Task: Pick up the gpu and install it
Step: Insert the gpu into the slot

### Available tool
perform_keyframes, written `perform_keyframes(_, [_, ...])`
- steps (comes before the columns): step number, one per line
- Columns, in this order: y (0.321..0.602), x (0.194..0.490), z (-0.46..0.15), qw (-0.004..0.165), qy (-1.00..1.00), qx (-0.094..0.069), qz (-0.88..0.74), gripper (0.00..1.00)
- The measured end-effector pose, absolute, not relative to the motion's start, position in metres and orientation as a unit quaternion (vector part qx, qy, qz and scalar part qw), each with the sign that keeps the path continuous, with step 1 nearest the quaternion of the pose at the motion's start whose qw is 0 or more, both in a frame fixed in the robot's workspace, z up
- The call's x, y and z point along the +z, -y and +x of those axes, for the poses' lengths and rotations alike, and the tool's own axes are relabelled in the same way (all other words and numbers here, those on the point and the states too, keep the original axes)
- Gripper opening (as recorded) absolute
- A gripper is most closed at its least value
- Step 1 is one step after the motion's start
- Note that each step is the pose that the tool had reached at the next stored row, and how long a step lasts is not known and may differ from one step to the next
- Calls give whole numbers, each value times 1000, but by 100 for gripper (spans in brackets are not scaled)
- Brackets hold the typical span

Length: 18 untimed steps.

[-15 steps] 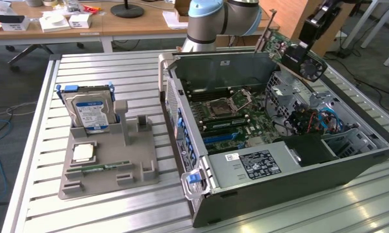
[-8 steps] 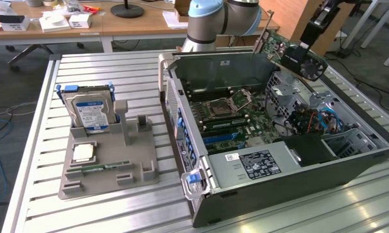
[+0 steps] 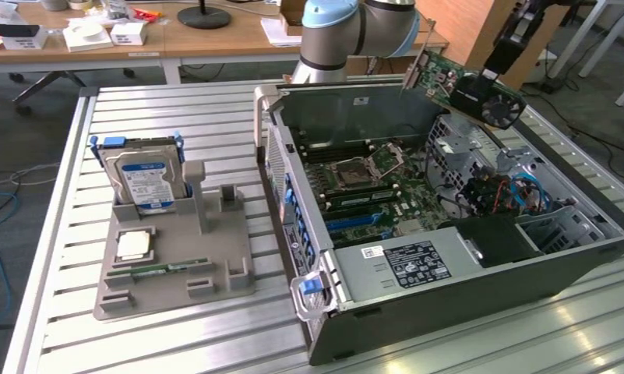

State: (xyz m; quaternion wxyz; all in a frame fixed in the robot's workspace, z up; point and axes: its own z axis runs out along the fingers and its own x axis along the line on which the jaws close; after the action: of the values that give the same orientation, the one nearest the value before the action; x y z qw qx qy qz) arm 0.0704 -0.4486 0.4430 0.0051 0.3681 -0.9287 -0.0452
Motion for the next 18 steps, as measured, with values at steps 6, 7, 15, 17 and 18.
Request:
perform_keyframes(6, [449,443,70,8,914,-42,404,25])
perform_keyframes(7, [449,443,70,8,911,-42,409,25])
perform_keyframes(15, [449,443,70,13,892,-36,450,25])
perform_keyframes(17, [449,443,70,14,888,-35,459,25])
perform_keyframes(18, [449,443,70,14,885,-34,464,25])
